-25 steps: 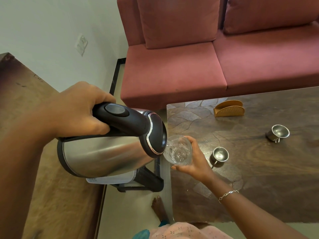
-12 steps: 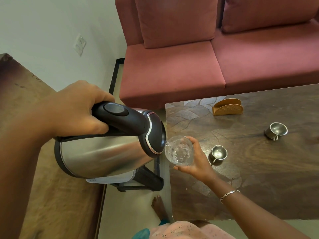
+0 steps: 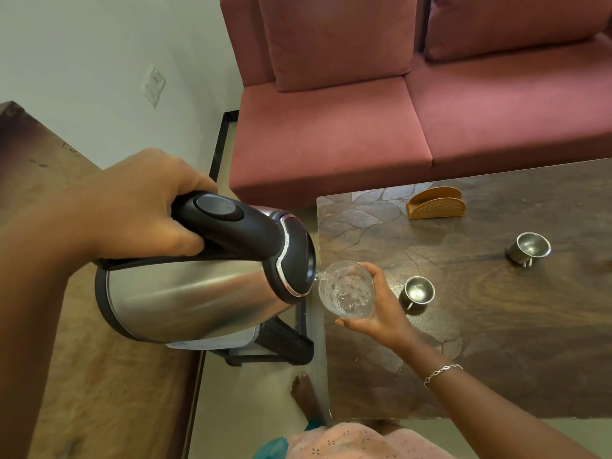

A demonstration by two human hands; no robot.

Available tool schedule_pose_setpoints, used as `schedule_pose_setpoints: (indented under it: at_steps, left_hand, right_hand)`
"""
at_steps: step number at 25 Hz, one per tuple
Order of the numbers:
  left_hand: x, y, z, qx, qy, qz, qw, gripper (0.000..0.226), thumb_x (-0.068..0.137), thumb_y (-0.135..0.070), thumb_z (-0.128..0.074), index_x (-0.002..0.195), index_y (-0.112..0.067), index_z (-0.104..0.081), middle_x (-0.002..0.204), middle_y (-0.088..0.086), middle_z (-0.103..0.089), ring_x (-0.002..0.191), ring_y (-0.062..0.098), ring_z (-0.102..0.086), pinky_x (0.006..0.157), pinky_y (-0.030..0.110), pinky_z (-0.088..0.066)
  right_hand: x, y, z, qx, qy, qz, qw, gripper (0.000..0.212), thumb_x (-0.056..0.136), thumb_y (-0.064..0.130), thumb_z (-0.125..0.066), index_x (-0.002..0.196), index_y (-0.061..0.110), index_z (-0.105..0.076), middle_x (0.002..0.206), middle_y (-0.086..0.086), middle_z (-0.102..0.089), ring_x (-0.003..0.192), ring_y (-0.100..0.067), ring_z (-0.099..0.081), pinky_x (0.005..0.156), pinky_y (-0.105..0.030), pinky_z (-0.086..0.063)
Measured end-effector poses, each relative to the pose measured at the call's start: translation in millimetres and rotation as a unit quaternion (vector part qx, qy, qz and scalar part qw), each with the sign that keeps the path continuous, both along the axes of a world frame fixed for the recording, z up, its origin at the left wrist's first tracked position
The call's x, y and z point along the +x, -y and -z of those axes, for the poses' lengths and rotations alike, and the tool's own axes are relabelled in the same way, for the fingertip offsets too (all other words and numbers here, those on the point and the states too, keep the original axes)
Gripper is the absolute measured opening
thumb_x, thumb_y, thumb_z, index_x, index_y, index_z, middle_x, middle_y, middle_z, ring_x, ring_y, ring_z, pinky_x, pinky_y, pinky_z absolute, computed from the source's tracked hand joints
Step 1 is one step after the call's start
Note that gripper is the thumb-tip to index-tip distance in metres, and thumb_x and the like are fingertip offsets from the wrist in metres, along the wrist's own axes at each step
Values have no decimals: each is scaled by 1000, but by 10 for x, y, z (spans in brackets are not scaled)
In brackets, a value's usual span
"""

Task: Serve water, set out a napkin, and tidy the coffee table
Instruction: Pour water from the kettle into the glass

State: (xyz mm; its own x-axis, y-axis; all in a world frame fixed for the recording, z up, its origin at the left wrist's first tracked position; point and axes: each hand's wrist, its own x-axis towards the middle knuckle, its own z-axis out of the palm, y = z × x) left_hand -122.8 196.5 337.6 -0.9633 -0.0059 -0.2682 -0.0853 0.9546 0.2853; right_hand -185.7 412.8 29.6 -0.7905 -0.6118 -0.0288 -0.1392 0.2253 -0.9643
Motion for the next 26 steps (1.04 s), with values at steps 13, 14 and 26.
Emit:
schedule_pose_setpoints:
  at_steps: [13, 14, 26]
  left_hand:
    - [-6, 1, -79, -14, -28, 36, 999, 31, 42, -48, -46, 58, -25, -59, 62, -18, -63, 55, 4, -58, 42, 27, -39]
    - [-7, 7, -84, -16, -24, 36, 999, 26, 43, -48, -46, 52, -27, -57, 61, -18, -63, 55, 4, -58, 42, 27, -39]
    - [-10, 97, -116, -65, -2, 5, 998, 37, 40, -58, -50, 61, -29, -59, 40, -6, -49, 41, 20, -52, 45, 40, -49]
  right_hand:
    - [5, -78, 64, 20, -5, 0, 1000, 86, 50, 45, -77, 121, 36, -28, 118, 13, -46, 112, -11, -50, 95, -26, -44]
    - [6, -82, 68, 22, -2, 0, 1000, 86, 51, 44, -77, 121, 35, -28, 118, 11, -46, 112, -11, -50, 95, -28, -45]
    - [25, -129, 113, 31, 11, 10, 999, 88, 51, 43, -78, 124, 31, -30, 121, 7, -47, 113, -14, -50, 96, -37, -46]
